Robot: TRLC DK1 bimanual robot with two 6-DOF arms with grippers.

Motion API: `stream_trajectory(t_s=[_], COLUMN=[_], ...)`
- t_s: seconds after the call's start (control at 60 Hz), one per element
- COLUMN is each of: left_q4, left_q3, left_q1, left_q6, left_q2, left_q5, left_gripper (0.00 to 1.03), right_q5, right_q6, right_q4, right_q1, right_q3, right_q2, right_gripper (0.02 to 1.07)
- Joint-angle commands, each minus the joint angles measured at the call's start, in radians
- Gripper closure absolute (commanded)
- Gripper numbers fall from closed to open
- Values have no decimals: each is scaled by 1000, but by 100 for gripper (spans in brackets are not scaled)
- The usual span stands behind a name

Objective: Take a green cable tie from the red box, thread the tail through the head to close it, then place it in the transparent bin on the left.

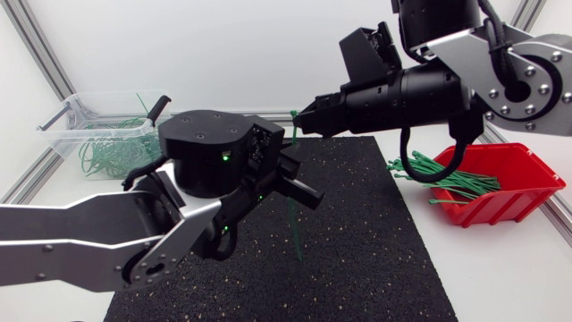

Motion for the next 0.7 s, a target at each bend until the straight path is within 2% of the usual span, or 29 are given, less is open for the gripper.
stream_trajectory(t_s=[0.0,0.017,0.05,0.2,0.383,0.517,0.683], left_q4=[18,18,13,-68,-149,-221,-281], left_q3=[-30,-35,-38,-30,-33,-22,-9], left_q1=[1,3,6,76,150,233,297], left_q6=[24,26,26,4,0,-2,-11], left_q2=[-36,-47,-59,-108,-160,-191,-203], left_q5=[-15,-6,19,186,398,595,776], left_gripper=[100,100,100,100,100,100,100], right_q5=[13,13,12,2,-34,-137,-252], right_q6=[5,5,1,-13,-39,-77,-156], right_q4=[6,10,10,15,17,12,7], right_q1=[6,6,5,-4,-43,-107,-155], right_q3=[-36,-38,-39,-44,-49,-47,-53], right_q2=[-13,-15,-16,-38,-67,-71,-78], right_gripper=[90,84,78,61,60,60,57])
